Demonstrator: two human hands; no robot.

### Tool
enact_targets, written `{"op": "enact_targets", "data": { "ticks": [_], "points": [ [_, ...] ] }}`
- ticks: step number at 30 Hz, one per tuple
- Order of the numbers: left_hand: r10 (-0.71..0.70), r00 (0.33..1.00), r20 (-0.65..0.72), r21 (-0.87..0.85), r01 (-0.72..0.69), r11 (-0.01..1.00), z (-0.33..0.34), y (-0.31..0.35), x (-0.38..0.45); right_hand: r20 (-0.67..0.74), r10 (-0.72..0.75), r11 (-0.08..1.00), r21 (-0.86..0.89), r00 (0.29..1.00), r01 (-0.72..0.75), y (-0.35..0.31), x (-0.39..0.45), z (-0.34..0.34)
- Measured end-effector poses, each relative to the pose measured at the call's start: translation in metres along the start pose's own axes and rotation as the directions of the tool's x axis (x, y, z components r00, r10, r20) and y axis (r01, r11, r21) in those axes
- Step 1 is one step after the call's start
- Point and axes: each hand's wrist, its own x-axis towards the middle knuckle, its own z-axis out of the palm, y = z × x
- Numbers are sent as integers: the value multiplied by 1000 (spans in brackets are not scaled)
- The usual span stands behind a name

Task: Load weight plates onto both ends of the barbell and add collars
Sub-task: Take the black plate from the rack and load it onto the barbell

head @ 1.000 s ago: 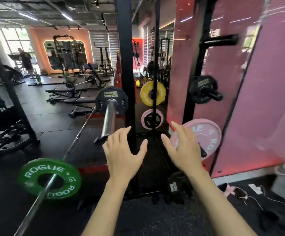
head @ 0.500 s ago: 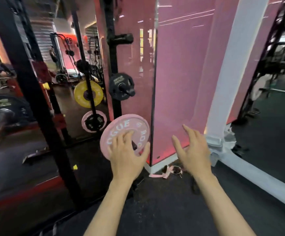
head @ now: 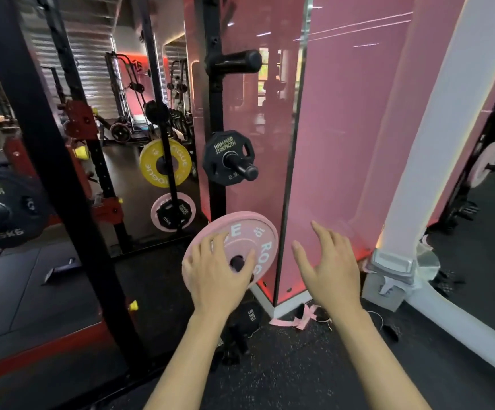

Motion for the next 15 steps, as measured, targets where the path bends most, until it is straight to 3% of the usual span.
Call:
{"op": "enact_targets", "data": {
  "ticks": [6,15],
  "points": [
    [2,998,-67,-18,-3,1000,15,-37,83,-5,-16,999,33,1000,16,-29,74,59],
    [-58,997,-45,-32,57,998,67,-77,145,-22,17,998,69,1000,-15,-25,141,120]
  ]
}}
